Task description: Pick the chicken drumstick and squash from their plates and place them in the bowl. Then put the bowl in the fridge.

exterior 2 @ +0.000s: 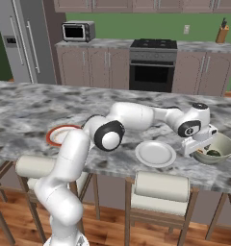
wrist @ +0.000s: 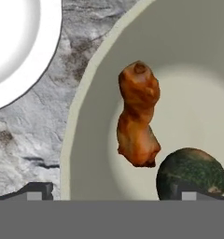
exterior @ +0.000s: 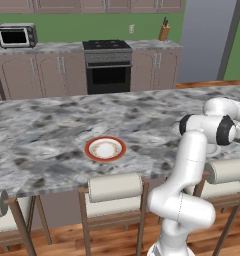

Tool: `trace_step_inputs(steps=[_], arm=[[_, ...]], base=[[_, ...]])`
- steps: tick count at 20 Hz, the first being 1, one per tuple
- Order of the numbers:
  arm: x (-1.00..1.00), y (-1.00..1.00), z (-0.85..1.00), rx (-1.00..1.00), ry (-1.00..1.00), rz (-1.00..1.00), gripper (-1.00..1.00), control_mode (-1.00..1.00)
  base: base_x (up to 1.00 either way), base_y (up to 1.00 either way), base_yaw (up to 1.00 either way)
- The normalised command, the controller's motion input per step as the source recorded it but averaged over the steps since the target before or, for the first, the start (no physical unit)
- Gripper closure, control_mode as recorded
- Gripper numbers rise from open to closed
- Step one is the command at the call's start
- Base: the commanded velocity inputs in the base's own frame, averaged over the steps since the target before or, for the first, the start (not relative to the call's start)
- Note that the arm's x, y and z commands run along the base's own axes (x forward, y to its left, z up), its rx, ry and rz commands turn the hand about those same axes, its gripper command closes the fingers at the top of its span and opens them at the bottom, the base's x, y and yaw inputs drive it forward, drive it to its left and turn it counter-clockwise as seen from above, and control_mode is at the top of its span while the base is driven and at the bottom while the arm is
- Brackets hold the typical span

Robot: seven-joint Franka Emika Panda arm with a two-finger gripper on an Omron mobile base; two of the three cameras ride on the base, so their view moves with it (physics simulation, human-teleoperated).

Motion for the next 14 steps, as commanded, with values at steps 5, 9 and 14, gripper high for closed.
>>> trace_step_inputs(steps=[5,9,14], arm=[[-0.13,0.02,-0.21,0.00,0.00,0.00,1.00,-1.00],[-0.02,0.12,-0.26,0.00,0.01,0.00,1.00,-1.00],[0.00,0.14,-0.09,0.00,0.00,0.04,1.00,-1.00]], base=[[0.00,0.00,0.00],[0.00,0.00,0.00],[0.00,0.00,0.00]])
